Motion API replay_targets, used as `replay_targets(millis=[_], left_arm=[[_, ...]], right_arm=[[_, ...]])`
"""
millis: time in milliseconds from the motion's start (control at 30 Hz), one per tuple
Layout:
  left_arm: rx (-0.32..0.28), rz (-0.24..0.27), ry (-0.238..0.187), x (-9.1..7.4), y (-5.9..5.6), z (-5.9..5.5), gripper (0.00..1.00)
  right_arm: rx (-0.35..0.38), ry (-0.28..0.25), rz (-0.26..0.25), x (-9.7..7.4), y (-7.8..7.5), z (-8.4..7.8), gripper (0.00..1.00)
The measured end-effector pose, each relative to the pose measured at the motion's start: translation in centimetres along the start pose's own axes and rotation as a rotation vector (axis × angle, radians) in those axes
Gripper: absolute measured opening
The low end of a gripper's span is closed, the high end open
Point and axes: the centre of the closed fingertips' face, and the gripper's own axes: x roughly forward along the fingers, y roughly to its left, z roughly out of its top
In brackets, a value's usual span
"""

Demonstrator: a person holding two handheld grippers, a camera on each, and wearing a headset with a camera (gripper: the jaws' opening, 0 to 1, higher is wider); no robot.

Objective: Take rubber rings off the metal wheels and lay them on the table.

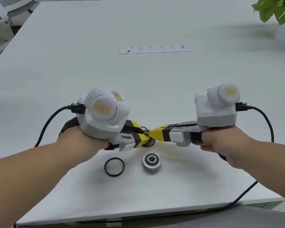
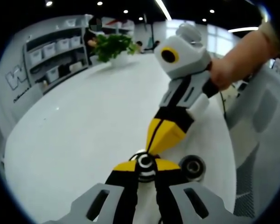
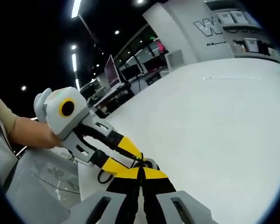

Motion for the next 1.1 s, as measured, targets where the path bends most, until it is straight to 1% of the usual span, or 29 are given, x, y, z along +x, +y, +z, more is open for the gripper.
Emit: replay_targets(millis=[133,300,467,567,800,867,1100], left_arm=[[0.004,-0.007,0.001,0.0,-0.1,0.1,0.14],[-0.010,-0.014,-0.004,-0.2,0.0,0.1,0.15],[-0.017,-0.020,-0.025,-0.9,-0.1,0.7,0.17],[-0.029,-0.023,-0.040,-1.4,0.0,1.0,0.19],[-0.042,-0.026,-0.067,-3.1,0.0,1.5,0.24],[-0.044,-0.026,-0.075,-3.6,0.2,1.5,0.25],[-0.064,-0.023,-0.105,-6.0,-0.1,2.0,0.32]], right_arm=[[0.003,0.002,-0.007,-0.1,0.0,-0.1,0.00],[0.005,-0.004,-0.007,-0.3,0.2,0.1,0.00],[0.011,-0.012,-0.009,-0.4,0.3,0.3,0.00],[0.015,-0.020,-0.007,-0.6,0.5,0.6,0.00],[0.025,-0.039,0.001,-0.9,0.8,1.2,0.00],[0.030,-0.044,0.004,-1.0,1.0,1.4,0.00],[0.030,-0.055,0.021,-1.3,2.1,2.0,0.00]])
